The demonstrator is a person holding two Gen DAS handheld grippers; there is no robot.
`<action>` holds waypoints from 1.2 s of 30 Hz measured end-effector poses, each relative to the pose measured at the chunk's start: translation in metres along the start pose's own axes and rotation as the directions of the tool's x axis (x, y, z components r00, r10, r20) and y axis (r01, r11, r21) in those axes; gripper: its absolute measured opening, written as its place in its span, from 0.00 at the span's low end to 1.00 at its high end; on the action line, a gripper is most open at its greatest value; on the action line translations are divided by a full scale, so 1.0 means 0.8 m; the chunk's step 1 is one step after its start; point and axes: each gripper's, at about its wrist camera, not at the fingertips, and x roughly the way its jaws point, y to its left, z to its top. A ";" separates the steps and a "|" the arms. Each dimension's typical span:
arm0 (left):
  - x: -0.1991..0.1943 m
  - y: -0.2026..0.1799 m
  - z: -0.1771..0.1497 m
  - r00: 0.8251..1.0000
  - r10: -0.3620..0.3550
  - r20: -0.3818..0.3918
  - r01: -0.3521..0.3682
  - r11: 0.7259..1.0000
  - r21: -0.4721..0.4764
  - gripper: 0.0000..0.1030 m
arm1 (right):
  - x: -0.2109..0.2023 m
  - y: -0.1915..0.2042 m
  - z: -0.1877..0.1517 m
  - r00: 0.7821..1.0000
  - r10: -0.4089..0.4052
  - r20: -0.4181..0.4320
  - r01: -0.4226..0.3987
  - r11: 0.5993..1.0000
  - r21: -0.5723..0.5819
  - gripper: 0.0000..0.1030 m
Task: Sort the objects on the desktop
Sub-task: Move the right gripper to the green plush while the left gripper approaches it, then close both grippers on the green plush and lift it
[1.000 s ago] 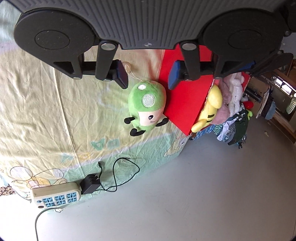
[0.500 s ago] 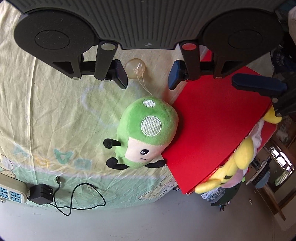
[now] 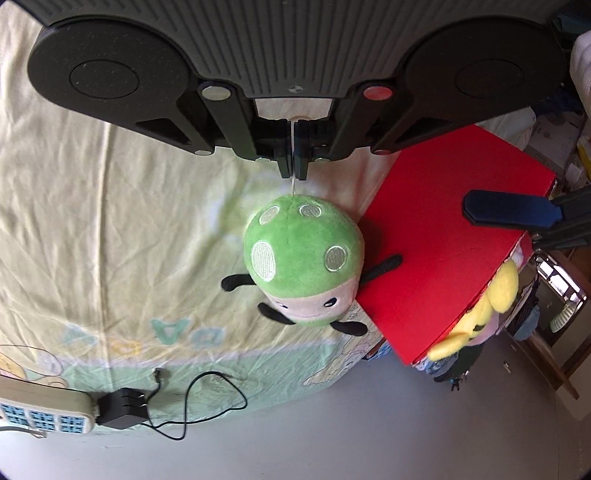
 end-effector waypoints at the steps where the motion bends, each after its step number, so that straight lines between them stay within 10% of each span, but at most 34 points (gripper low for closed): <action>1: 0.004 -0.008 0.001 1.000 -0.024 -0.003 0.024 1.000 0.019 1.00 | -0.009 -0.006 -0.004 1.000 -0.007 0.004 0.007 1.000 0.015 0.01; 7: 0.012 -0.026 0.009 0.990 -0.143 -0.008 0.144 0.989 0.045 0.99 | -0.069 -0.044 -0.038 0.997 -0.067 0.049 0.059 0.987 0.150 0.01; 15: 0.060 0.013 0.020 0.998 -0.044 -0.050 0.043 0.999 -0.025 0.99 | -0.155 -0.099 -0.099 0.962 -0.248 0.111 0.187 0.901 0.392 0.05; 18: 0.090 0.032 0.015 0.993 -0.023 -0.114 0.015 0.998 -0.066 0.99 | -0.173 -0.100 -0.118 0.972 -0.165 0.164 0.067 0.873 0.482 0.11; 28: 0.102 0.050 0.022 0.987 -0.012 -0.163 -0.022 0.978 -0.205 0.99 | -0.099 -0.013 -0.116 0.992 0.018 0.125 -0.068 0.912 0.404 0.23; 36: 0.119 0.030 0.025 0.967 0.093 -0.239 -0.117 0.989 -0.089 0.99 | -0.055 -0.003 -0.096 0.974 -0.081 0.211 -0.029 0.879 0.476 0.24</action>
